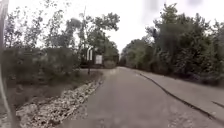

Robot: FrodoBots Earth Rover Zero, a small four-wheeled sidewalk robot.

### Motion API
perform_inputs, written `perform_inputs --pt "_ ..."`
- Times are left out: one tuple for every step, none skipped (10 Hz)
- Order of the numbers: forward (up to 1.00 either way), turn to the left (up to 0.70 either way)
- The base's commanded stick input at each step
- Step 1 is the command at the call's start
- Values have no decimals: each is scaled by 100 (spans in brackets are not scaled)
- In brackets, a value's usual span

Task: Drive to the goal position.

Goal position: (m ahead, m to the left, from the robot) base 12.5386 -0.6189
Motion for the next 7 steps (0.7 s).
perform_inputs --pt "70 0" --pt "70 0" --pt "70 0" --pt "70 0" --pt "70 0" --pt "70 0" --pt "70 0"
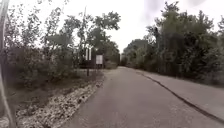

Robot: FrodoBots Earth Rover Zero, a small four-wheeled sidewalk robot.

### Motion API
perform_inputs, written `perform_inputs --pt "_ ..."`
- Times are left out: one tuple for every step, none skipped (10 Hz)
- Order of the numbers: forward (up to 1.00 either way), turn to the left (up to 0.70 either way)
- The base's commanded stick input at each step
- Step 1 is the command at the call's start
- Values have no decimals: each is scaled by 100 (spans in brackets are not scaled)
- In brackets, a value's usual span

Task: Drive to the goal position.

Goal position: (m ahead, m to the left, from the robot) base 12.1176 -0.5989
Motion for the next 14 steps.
perform_inputs --pt "70 0" --pt "70 -1" --pt "70 -7" --pt "70 -24" --pt "70 -34" --pt "70 -18" --pt "70 0" --pt "70 0" --pt "70 0" --pt "70 0" --pt "70 0" --pt "70 0" --pt "70 0" --pt "70 0"
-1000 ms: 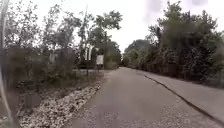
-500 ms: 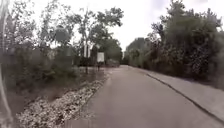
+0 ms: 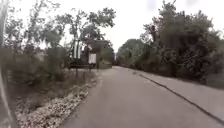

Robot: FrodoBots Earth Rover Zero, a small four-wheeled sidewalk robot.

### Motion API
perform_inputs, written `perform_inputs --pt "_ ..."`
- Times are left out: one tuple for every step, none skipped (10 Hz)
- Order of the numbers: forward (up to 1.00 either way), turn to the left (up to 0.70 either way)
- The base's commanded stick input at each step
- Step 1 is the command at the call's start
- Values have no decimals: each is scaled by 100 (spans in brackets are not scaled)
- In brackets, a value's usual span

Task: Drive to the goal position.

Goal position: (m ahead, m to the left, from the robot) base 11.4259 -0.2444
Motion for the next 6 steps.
perform_inputs --pt "70 0" --pt "70 0" --pt "70 0" --pt "70 0" --pt "70 0" --pt "70 0"
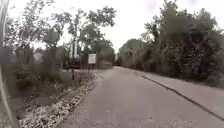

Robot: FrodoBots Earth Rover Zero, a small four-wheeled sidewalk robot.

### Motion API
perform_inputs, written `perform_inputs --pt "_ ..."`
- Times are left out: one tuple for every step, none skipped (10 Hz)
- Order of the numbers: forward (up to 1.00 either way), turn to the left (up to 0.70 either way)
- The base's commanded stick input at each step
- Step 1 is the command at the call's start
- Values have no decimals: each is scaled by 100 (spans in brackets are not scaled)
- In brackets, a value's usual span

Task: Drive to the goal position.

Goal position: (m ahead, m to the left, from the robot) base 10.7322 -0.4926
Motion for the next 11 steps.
perform_inputs --pt "70 0" --pt "70 0" --pt "70 0" --pt "70 0" --pt "70 0" --pt "70 0" --pt "70 0" --pt "70 0" --pt "70 0" --pt "70 0" --pt "70 0"
